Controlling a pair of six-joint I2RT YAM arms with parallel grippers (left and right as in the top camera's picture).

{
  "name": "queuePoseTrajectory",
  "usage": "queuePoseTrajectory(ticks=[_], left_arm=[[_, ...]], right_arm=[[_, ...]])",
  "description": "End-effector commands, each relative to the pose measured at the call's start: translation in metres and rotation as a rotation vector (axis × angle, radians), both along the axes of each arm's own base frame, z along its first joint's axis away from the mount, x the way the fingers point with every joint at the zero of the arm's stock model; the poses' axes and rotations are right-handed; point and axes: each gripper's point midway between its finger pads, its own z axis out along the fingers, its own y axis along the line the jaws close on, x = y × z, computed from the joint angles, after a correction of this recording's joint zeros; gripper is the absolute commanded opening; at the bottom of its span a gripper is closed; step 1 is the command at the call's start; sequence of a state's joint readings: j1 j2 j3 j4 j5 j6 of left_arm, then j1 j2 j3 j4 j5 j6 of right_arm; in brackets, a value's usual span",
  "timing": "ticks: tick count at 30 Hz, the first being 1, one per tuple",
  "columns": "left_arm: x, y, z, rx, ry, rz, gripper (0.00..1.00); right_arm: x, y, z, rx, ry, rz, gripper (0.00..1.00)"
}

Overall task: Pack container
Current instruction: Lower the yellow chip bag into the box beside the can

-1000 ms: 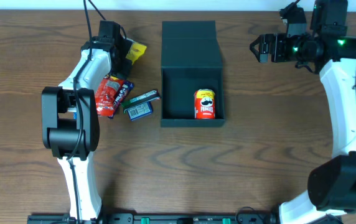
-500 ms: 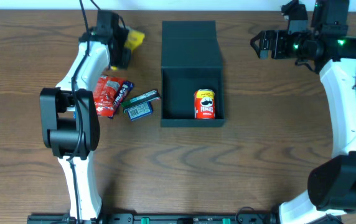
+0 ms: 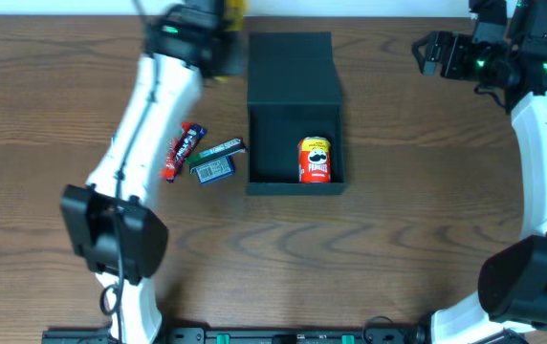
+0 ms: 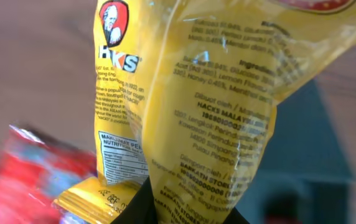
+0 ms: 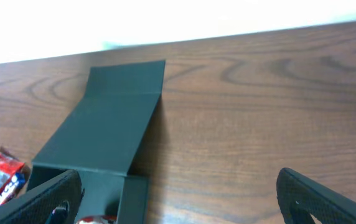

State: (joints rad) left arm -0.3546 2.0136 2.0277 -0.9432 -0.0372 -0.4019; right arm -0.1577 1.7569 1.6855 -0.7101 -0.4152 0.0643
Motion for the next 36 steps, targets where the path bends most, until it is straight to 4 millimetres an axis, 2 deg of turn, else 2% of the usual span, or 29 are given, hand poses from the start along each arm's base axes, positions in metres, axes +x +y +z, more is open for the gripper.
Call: queuePoseTrajectory(ticks=[1, 4, 8, 12, 18, 21, 26, 31, 36], left_arm=[[-0.021, -0.041, -0.011, -0.095, 0.056, 0.185, 0.05], [-0.040, -0.063, -0.021, -0.045, 0.064, 0.221, 0.06], [-0.064, -0.081, -0.037, 0.007, 0.102, 0.267, 0.06], [-0.079, -0.101, -0.072, 0.076, 0.166, 0.227, 0.06], [-0.077, -0.096, -0.114, 0.169, 0.217, 0.232, 0.06], [-0.086, -0.093, -0.132, 0.228, 0.283, 0.179, 0.06], [-0.096, -0.099, -0.138, 0.261, 0.331, 0.056, 0.06], [-0.117, -0.102, -0.140, 0.252, 0.422, 0.023, 0.06], [-0.123, -0.102, -0.141, 0.254, 0.447, 0.013, 0.06]], right_arm=[[0.001, -0.006, 0.009, 0.018, -0.021, -0.030, 0.99], [0.002, -0.012, 0.011, 0.015, -0.031, -0.044, 0.99], [0.002, -0.027, 0.011, 0.044, -0.023, -0.100, 0.99], [-0.004, -0.047, 0.009, 0.071, -0.001, -0.143, 0.99], [-0.015, -0.046, 0.006, 0.109, 0.030, -0.114, 0.99], [-0.017, -0.045, 0.004, 0.116, 0.046, -0.113, 0.99], [-0.019, -0.044, 0.003, 0.116, 0.053, -0.112, 0.99], [-0.019, -0.044, 0.003, 0.102, 0.045, -0.094, 0.99], [-0.018, -0.044, 0.003, 0.101, 0.045, -0.094, 0.99]])
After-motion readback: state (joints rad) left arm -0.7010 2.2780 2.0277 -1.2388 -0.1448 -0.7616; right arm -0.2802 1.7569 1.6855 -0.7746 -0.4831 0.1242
